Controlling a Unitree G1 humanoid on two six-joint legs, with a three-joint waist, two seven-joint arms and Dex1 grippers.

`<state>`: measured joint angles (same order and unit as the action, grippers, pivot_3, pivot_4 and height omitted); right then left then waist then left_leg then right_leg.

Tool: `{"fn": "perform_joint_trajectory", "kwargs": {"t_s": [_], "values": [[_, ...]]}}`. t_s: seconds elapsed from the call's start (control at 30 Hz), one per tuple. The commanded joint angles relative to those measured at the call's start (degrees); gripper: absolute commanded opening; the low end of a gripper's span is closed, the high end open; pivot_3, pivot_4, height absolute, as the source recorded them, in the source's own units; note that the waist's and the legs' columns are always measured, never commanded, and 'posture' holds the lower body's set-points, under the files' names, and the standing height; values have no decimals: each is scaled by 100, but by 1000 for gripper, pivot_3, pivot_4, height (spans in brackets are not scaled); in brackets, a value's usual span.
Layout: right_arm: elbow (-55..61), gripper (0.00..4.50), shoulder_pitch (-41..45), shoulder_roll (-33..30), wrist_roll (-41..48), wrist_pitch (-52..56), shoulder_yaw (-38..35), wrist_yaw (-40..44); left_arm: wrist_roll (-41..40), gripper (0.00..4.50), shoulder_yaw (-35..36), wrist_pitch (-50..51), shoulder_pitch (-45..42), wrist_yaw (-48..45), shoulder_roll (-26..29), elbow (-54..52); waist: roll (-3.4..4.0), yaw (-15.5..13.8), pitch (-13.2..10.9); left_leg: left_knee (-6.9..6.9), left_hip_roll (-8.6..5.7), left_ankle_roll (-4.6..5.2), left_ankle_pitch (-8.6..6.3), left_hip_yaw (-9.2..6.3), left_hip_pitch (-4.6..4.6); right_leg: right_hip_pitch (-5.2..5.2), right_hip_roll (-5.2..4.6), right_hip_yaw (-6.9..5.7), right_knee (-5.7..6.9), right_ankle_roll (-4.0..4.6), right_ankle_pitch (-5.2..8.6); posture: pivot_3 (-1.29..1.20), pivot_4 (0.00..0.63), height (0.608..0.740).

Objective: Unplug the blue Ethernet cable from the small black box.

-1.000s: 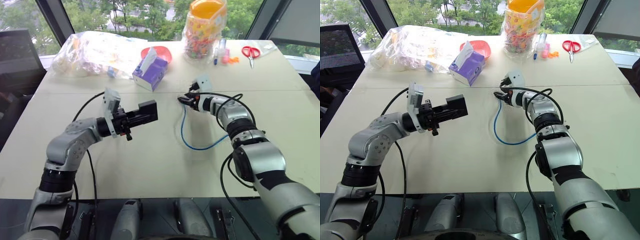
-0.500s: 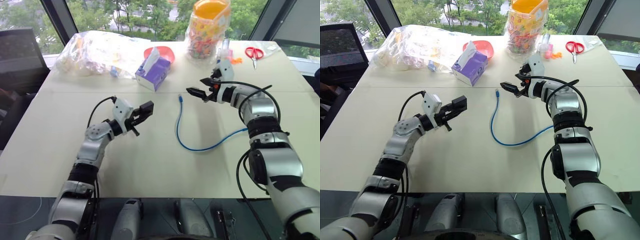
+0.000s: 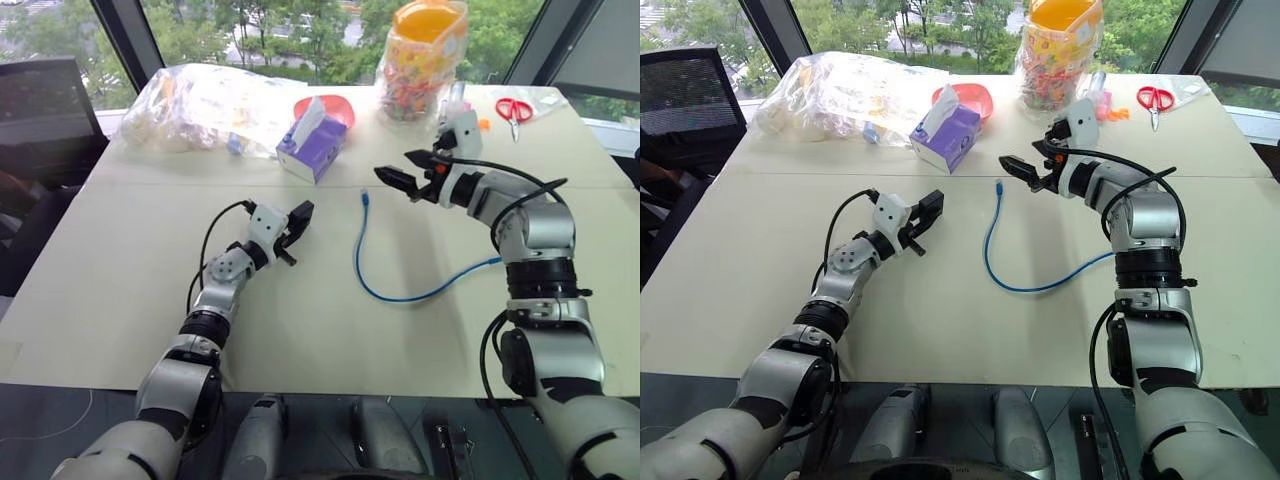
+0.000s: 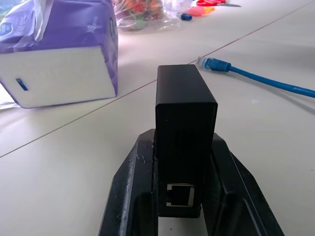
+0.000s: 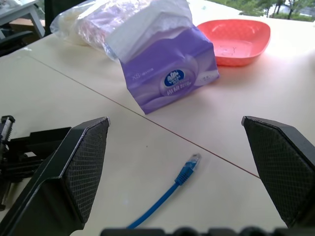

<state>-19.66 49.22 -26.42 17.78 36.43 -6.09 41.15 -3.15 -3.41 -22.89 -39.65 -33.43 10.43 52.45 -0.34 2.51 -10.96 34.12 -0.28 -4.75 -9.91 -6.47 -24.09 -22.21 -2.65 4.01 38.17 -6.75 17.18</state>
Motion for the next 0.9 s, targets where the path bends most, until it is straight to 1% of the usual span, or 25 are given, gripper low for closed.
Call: {"fn": "perform_joint_trajectory", "kwargs": {"t_s": [0.03, 0.1, 0.13, 0.2, 0.23, 0.37, 0.5, 0.67, 0.77, 0.83, 0.9], "values": [[251, 4500, 75, 18, 131, -6, -93, -46, 40, 1859, -5, 315, 320, -78, -23, 148, 4, 1, 3, 0, 0, 0, 0, 0, 2, 1, 0, 0, 0, 0, 0, 0, 150, 740], [231, 4500, 94, 33, 153, -9, -70, -50, -25, 2809, 36, 444, 418, -167, -6, -2, 7, 11, 5, 0, 0, 0, 0, 0, 4, 1, 0, 1, 1, 0, 0, 0, 150, 740], [214, 4500, 104, 41, 155, -18, -56, -45, -74, 3370, 62, 547, 472, -241, 2, -96, 8, 16, 5, -2, 0, 0, 0, 0, 4, 0, 1, 1, 1, 0, 0, 0, 150, 740], [169, 4500, 128, 57, 136, -52, -22, -35, -190, 4295, 103, 812, 590, -401, 25, -328, 8, 24, 5, -6, 1, 1, 0, 0, 4, -1, 1, 1, 1, 0, 0, 0, 150, 740], [152, 4500, 140, 63, 137, -55, -13, -21, -272, 4408, 125, 972, 662, -504, 35, -497, 8, 27, 5, -8, 1, 1, 0, 0, 4, -2, 1, 1, 0, 0, 0, 0, 150, 740], [144, 4500, 183, 31, 158, -16, 47, 126, -600, 4408, 178, 1683, 1003, -898, 139, -1392, 9, 46, 5, -20, 1, 1, 0, 0, 4, -6, 0, 1, -1, -1, 1, 0, 150, 740], [319, 4500, 152, -128, 221, 99, 158, 483, -1043, 4408, 257, 2521, 1520, -1288, 474, -2674, 9, 120, 5, -23, 2, 1, 0, 0, 3, -7, 0, 1, -1, -1, 1, 0, 150, 740], [343, 4500, 174, -350, 222, 72, 256, 807, -1902, 4408, 505, 3978, 2266, -1711, 1225, -4555, 9, 164, 4, -24, 5, 1, -1, 0, 3, -12, 3, 4, 0, 1, 1, 0, 150, 740], [429, 4500, 178, -484, 288, 188, 321, 1047, -2363, 4408, 686, 4596, 2627, -1898, 1682, -5441, 10, 148, -1, -23, 8, 1, -1, 0, 1, -14, 5, 4, 0, 3, 2, 0, 150, 740], [663, 4500, 94, -667, 374, 316, 430, 1398, -2565, 4408, 850, 4776, 2827, -1962, 1937, -5857, 9, 133, -2, -22, 7, 1, -1, 1, -1, -14, 3, 4, -2, 4, 2, 0, 150, 740], [1046, 4500, -90, -984, 463, 376, 633, 1936, -2789, 4408, 1065, 5029, 2988, -1992, 2232, -6331, 7, 97, -3, -20, 6, 1, -1, 0, -8, -15, 1, 3, -8, 5, 3, 0, 150, 740]]}}
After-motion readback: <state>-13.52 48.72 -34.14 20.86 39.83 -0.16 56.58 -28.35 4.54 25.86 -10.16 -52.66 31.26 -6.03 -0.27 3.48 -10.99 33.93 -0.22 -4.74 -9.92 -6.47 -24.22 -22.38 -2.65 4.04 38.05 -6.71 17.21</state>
